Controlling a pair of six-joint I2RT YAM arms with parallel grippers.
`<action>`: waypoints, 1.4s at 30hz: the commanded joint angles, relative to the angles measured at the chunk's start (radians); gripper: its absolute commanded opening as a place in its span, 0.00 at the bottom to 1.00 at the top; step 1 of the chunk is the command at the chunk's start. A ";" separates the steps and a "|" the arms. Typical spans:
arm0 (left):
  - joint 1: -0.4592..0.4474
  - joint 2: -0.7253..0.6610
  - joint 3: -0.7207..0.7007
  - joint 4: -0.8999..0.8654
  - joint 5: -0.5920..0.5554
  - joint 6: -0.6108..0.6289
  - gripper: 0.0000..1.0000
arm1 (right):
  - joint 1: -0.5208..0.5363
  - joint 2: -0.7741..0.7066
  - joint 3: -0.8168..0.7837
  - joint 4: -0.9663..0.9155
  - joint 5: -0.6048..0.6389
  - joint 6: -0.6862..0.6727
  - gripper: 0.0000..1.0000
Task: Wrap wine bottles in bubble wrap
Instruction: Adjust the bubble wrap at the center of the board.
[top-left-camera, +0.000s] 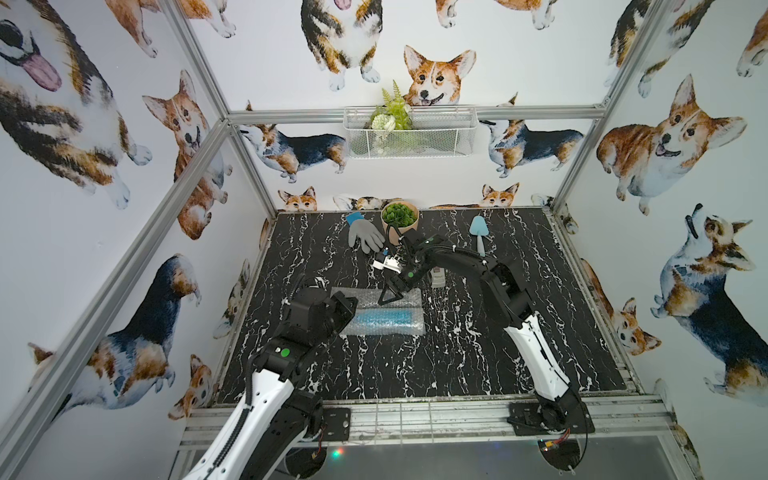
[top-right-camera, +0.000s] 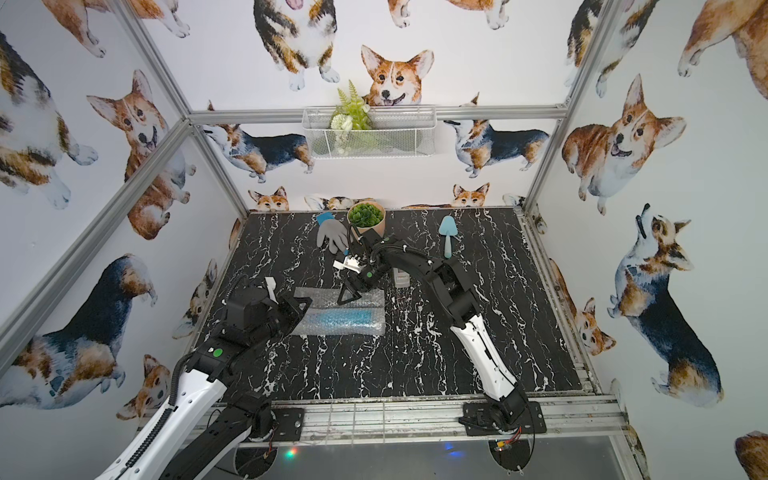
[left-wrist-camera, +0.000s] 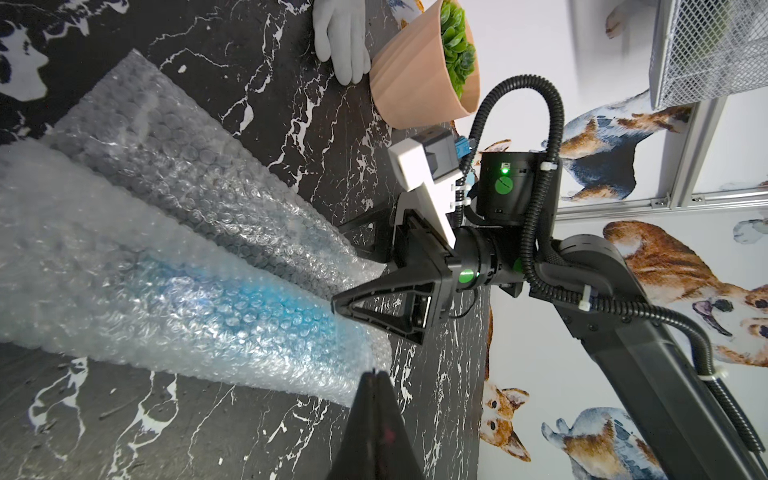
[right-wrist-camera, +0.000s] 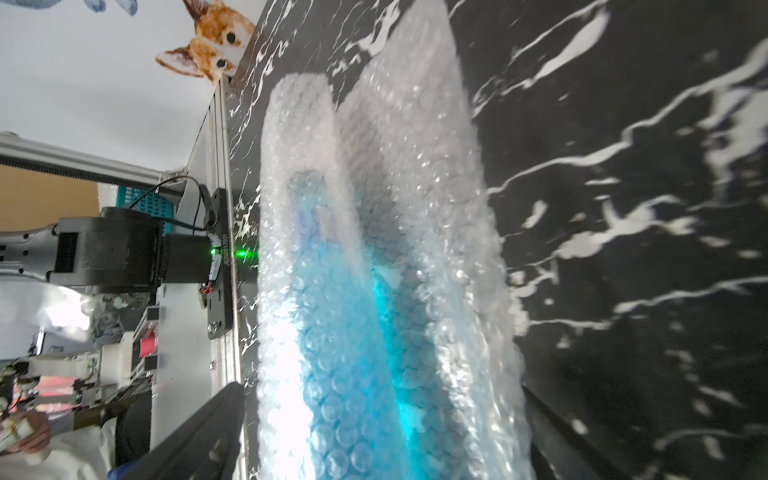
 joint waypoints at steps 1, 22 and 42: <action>0.004 0.002 0.008 0.045 0.020 0.008 0.00 | 0.010 0.004 -0.005 -0.091 -0.006 -0.074 0.96; 0.016 0.010 0.029 0.032 0.023 0.030 0.00 | 0.098 -0.250 -0.314 0.184 0.185 -0.127 0.88; 0.016 -0.015 -0.041 0.042 -0.001 -0.037 0.00 | 0.294 -0.524 -0.829 0.791 0.704 -0.163 0.85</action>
